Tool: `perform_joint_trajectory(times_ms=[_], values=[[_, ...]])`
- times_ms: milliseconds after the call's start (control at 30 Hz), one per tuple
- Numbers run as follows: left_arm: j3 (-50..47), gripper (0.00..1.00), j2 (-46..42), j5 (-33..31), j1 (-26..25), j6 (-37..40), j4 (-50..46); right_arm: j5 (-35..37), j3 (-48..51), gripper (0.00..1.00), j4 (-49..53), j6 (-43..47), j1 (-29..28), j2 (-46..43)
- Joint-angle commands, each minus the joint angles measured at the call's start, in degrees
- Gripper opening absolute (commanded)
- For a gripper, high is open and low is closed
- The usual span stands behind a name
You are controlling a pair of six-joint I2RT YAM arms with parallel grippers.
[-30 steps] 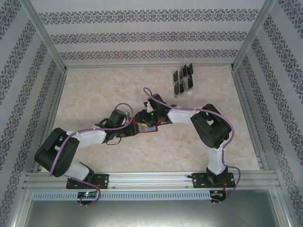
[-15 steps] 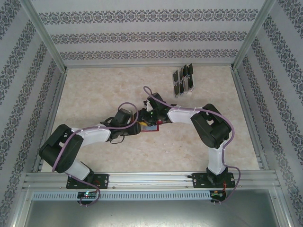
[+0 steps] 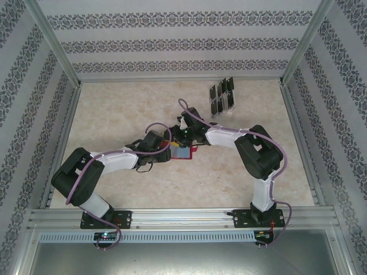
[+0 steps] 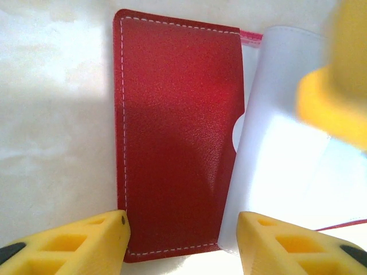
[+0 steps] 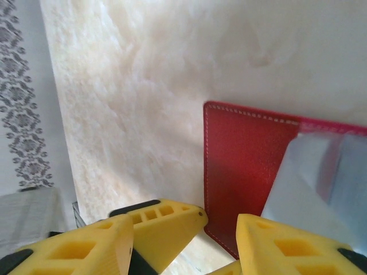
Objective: Put the credit cards into the card holder
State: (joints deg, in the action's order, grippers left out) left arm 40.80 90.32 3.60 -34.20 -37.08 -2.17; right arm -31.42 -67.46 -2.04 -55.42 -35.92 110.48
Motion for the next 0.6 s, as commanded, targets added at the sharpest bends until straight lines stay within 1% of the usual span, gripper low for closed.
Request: perform_joint_trajectory(times_ms=[0,133,333,500,567], values=[[-0.32,0.54,2.21,-1.12,-0.70,1.08,-5.17,1.62,1.90,0.51,-1.60,-0.25,2.24,-5.43],[-0.30,0.54,2.40,-0.83,-0.79,1.06,-5.09,2.54,4.78,0.52,-0.84,0.24,3.22,-7.20],[-0.12,0.54,2.40,-0.62,-0.79,1.06,-5.09,3.16,8.16,0.53,-2.08,-0.31,2.84,-6.43],[0.22,0.54,1.89,-0.49,-0.79,1.08,-5.23,2.41,6.94,0.53,-2.61,-0.45,1.18,-3.94],[0.23,0.56,1.15,-0.52,-0.79,1.09,-5.38,1.85,5.27,0.53,-2.43,-0.37,0.40,-2.57]])
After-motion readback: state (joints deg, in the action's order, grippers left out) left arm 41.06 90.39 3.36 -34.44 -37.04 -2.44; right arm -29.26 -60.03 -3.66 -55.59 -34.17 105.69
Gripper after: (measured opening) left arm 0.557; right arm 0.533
